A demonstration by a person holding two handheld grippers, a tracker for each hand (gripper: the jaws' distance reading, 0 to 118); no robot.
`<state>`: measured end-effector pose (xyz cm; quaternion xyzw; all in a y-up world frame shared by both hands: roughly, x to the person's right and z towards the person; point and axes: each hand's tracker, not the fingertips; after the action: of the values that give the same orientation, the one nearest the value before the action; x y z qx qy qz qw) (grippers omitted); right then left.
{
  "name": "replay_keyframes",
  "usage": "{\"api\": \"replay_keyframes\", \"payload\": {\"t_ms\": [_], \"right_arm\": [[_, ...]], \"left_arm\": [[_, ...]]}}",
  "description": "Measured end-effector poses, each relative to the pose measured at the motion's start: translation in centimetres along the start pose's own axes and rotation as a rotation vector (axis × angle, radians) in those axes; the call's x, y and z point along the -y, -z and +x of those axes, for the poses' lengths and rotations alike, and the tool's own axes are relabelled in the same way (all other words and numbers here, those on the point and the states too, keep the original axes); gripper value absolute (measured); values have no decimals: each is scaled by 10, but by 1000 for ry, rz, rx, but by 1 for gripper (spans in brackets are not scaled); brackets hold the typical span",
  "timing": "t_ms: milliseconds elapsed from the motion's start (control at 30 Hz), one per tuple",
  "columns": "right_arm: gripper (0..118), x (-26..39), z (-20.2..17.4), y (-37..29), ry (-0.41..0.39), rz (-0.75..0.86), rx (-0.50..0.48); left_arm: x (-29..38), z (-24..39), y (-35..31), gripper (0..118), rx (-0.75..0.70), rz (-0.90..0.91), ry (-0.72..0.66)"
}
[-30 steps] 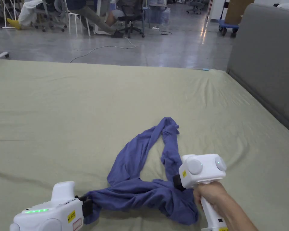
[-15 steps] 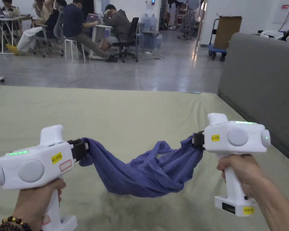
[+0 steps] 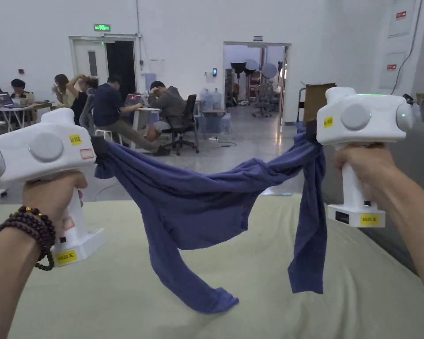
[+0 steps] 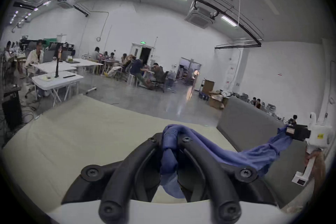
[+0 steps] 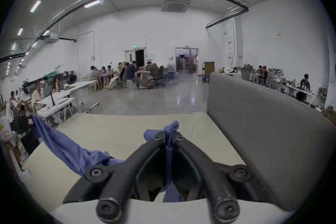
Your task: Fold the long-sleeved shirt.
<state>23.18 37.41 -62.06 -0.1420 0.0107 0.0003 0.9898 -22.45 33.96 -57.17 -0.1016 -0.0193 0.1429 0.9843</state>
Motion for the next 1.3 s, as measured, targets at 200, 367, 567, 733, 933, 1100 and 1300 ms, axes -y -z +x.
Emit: {"api": "replay_keyframes", "payload": {"t_ms": [200, 367, 567, 733, 933, 1100, 1300], "right_arm": [[2, 73, 9, 20, 46, -88, -24], [2, 191, 10, 45, 108, -282, -42], [2, 294, 19, 51, 254, -468, -58], [2, 310, 16, 1, 223, -414, -50], [2, 368, 14, -92, 192, -452, -2], [2, 433, 21, -154, 209, -587, 66], [2, 473, 16, -163, 132, -682, 59]], "left_arm": [[53, -14, 8, 11, -5, -60, 1], [153, -43, 24, 11, -26, -257, 3], [238, -72, 8, 11, -35, -392, -80], [251, -76, -37, 11, -60, -384, -81], [311, -91, -119, 11, -87, -464, -51], [370, -96, -179, 11, -123, -559, -36], [396, -110, -187, 15, -147, -576, -34]]}}
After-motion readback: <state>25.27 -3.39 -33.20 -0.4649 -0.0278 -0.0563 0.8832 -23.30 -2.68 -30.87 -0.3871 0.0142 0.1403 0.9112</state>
